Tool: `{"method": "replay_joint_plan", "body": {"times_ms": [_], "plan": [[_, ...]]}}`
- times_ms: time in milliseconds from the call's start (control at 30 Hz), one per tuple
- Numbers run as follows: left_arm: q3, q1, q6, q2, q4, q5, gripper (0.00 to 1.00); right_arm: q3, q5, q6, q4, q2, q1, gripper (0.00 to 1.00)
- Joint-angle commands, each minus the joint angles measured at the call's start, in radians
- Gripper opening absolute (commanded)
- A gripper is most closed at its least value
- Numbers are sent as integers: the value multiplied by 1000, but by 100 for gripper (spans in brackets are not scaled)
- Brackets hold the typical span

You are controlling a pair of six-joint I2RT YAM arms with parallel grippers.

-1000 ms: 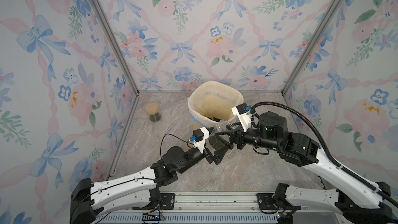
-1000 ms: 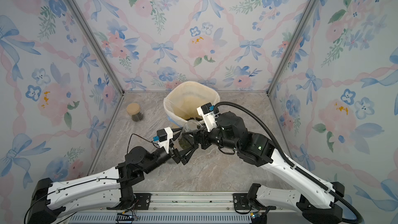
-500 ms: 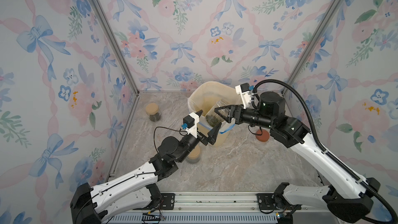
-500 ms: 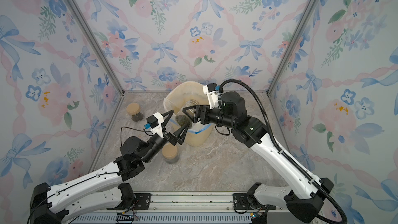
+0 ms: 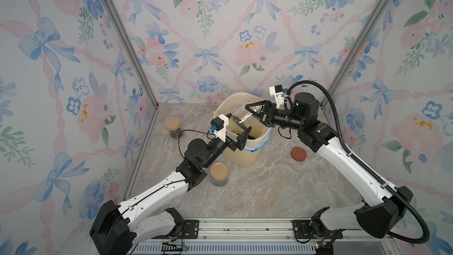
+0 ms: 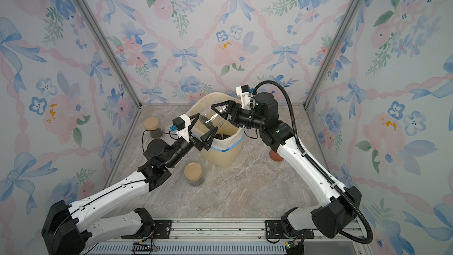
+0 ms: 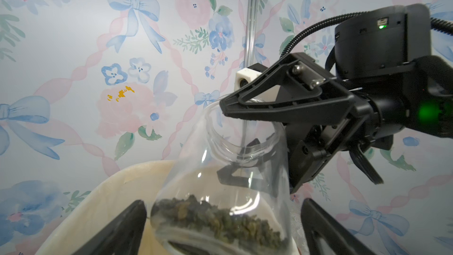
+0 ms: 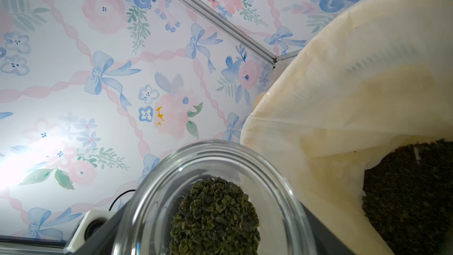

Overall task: Empty moldy tea leaves from jars
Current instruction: Pour the moldy tea leaves from the jar into the trash bin.

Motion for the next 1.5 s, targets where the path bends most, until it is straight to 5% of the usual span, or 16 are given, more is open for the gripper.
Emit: {"method": "replay_joint_plan", "body": {"times_ms": [0, 533, 967, 1333, 1467], "plan": [[42, 24, -18, 20, 45, 100, 98, 40, -83, 85, 140, 10, -15, 65], [108, 80, -37, 114, 36, 285, 98, 43, -196, 176, 182, 69, -37, 64], [124, 87, -42, 143, 31, 310, 90, 19, -204, 168, 157, 56, -38, 64], [137, 87, -48, 145, 23, 299, 61, 26, -209, 153, 121, 67, -38, 65], [139, 87, -66, 135, 23, 281, 51, 38, -188, 112, 54, 62, -38, 81]]}}
